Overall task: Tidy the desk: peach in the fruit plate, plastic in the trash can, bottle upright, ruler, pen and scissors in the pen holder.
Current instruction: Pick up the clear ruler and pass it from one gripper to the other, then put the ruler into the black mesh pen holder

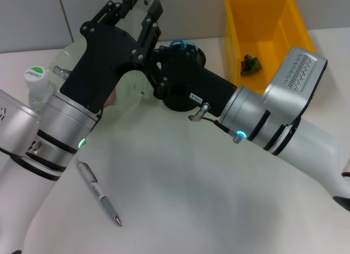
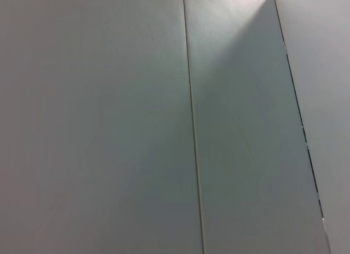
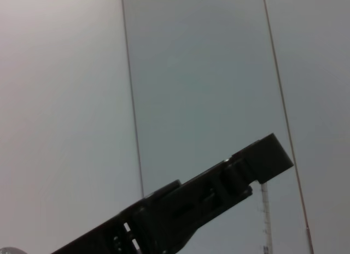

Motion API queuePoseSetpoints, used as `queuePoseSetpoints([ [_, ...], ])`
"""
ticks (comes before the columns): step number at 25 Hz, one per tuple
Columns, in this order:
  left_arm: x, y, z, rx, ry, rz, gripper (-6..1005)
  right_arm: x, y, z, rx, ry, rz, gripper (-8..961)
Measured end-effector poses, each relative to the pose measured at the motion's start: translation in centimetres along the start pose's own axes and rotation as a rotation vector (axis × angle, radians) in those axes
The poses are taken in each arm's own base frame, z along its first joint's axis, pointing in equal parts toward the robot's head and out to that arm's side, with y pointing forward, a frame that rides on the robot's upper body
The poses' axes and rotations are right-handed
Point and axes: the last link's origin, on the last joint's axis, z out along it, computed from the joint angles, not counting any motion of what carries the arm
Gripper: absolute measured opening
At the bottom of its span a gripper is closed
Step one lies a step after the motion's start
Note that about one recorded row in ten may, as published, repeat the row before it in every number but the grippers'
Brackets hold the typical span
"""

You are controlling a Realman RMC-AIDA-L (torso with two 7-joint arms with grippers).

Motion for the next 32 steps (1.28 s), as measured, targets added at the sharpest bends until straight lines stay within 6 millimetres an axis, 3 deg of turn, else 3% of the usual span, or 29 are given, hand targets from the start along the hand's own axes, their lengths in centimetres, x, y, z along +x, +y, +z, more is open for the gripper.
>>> queuePoseSetpoints([
  [10, -0.02, -0.03, -0.12, 0.004, -0.001, -0.025, 502, -0.04, -0.07, -0.14, 0.011, -0.008, 0.01, 19],
  [15, -0.03, -0.06, -0.15, 0.005, -0.002, -0.029, 681, -0.03, -0.04, -0.14, 0.012, -0.009, 0.013, 25],
  [26, -0.08, -0.39, -0.24, 0.017, -0.005, -0.074, 704, -0.04, -0.05, -0.16, 0.013, -0.01, 0.014, 40],
  [32, -0.12, -0.4, -0.31, 0.017, -0.007, -0.079, 851, -0.14, -0.43, -0.41, 0.034, -0.02, 0.012, 48],
])
